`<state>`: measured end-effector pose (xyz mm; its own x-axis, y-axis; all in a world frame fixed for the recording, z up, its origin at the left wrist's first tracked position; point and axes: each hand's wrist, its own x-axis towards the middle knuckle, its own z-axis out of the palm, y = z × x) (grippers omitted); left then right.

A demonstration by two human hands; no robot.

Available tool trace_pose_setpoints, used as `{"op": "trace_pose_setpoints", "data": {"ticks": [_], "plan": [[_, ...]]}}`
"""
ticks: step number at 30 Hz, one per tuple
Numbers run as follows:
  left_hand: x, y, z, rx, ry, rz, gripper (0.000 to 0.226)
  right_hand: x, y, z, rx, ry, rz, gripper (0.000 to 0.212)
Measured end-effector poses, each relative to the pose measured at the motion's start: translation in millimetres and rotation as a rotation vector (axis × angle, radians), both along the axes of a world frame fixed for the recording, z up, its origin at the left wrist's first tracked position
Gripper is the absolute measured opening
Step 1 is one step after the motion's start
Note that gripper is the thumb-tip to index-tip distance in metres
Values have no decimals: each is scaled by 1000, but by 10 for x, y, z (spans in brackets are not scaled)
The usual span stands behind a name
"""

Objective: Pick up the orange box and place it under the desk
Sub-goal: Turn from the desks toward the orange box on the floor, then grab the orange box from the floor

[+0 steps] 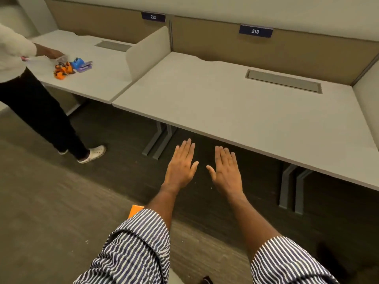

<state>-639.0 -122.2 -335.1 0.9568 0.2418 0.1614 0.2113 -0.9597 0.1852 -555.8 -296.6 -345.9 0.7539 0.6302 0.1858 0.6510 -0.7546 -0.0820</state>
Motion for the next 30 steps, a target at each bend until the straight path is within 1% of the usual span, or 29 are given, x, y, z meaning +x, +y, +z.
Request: {"op": "trace_pose_setpoints", "data": {"ticks": [5, 10, 13, 22, 26, 30], "plan": [[-549, 172, -411, -128, 68, 71, 68, -392, 285, -394, -83, 103, 62, 76], [-1167, 515, -749, -202, 131, 136, 67, -896, 705, -693, -112, 194, 122, 76], [-1487, 857, -888, -234, 157, 167, 67, -1194, 999, -851, -121, 228, 146, 75], [-2424, 2042, -1346, -407, 225, 269, 69, -1916, 1974, -1211, -149, 319, 177, 77], [-2602, 2539, -1745, -448, 253, 307, 70, -2033, 2412, -1550, -136, 350, 151, 74], [-2675, 2887, -2369, -471, 296, 366, 71, -2049, 2711, -2165, -134, 381, 166, 72]]}}
